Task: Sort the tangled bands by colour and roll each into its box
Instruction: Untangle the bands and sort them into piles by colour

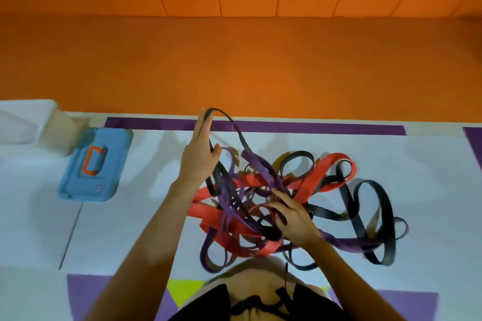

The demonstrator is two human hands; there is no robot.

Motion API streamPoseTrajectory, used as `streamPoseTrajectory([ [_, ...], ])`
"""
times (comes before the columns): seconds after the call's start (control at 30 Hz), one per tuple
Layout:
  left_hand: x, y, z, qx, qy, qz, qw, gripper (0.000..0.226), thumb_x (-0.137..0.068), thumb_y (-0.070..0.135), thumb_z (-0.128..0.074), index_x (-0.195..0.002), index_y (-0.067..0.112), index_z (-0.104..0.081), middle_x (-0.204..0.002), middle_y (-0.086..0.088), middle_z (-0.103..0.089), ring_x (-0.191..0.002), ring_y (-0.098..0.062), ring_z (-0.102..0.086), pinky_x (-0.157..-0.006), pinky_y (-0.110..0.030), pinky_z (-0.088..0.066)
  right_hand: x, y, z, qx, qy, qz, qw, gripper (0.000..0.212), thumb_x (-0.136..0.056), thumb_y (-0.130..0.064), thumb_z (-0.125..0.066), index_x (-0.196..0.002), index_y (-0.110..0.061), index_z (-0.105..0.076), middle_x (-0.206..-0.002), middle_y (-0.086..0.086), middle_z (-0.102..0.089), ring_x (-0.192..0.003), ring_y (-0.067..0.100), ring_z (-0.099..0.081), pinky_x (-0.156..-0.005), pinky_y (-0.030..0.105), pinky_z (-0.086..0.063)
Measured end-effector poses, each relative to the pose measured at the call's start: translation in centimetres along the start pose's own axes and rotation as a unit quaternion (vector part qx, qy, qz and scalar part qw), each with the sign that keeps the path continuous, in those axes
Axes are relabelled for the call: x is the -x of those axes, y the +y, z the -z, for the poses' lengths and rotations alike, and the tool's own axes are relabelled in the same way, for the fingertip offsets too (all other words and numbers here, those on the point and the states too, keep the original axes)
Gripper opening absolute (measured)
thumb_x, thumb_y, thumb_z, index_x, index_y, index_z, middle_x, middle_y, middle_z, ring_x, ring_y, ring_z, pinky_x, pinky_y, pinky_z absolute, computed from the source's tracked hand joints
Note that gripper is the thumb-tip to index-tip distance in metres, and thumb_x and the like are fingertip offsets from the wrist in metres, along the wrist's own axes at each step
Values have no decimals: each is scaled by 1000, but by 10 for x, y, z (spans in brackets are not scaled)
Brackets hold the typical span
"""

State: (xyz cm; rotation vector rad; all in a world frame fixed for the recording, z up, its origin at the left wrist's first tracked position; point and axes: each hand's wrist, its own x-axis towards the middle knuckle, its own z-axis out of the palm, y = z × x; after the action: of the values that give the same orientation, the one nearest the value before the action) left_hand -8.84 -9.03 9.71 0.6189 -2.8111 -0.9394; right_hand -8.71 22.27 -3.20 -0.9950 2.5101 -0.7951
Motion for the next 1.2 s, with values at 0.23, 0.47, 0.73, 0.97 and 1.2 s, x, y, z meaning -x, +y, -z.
streamPoseTrajectory([
  [0.23, 33, -72, -21, -204, -216, 154, 942, 94, -94, 3, -61, -169, 22, -8, -177, 5, -2, -121, -32, -65, -89, -39, -57, -4, 10, 11, 76, -105, -224, 966, 31, -106, -38, -52, -134, -33, -65, -160, -12, -38, -153, 16, -29, -125, 63, -14],
  [0.47, 71, -115, -22, -303, -224, 246, 893, 61, -102, 25, -60, -157, 24, -33, -163, -4, -30, -143, -33, -44, -113, -52, -40, -6, -10, 1, 119, -71, -229, 964, 47, -104, -40, -56, -150, -35, -47, -176, 0, 6, -162, 28, 10, -124, 69, -9],
  [0.73, 39, -52, -68, -180, -156, -8, 971, 51, -103, 20, -57, -153, 23, -47, -171, -6, -27, -159, -28, -21, -127, -54, -23, -17, -17, 4, -66, -62, -268, 959, 64, -92, -15, -71, -151, -19, -47, -152, 10, -52, -142, 33, -46, -118, 51, -37],
  [0.97, 27, -33, -101, -123, -262, 225, 931, 70, -102, 25, -59, -162, 10, -25, -167, -16, -28, -152, -40, -31, -123, -58, -30, -3, -15, -1, -15, -47, -240, 970, 40, -103, -36, -61, -143, -33, -58, -143, -2, -60, -138, 25, -52, -118, 61, -34],
  [1.2, 60, -98, -88, -236, -272, 220, 907, 60, -99, 30, -69, -149, 12, -43, -164, -14, -34, -150, -37, -35, -117, -60, -38, 14, 13, 4, 5, -70, -333, 940, 53, -101, -44, -62, -152, -43, -45, -167, 3, -27, -154, 32, -27, -123, 64, -24],
])
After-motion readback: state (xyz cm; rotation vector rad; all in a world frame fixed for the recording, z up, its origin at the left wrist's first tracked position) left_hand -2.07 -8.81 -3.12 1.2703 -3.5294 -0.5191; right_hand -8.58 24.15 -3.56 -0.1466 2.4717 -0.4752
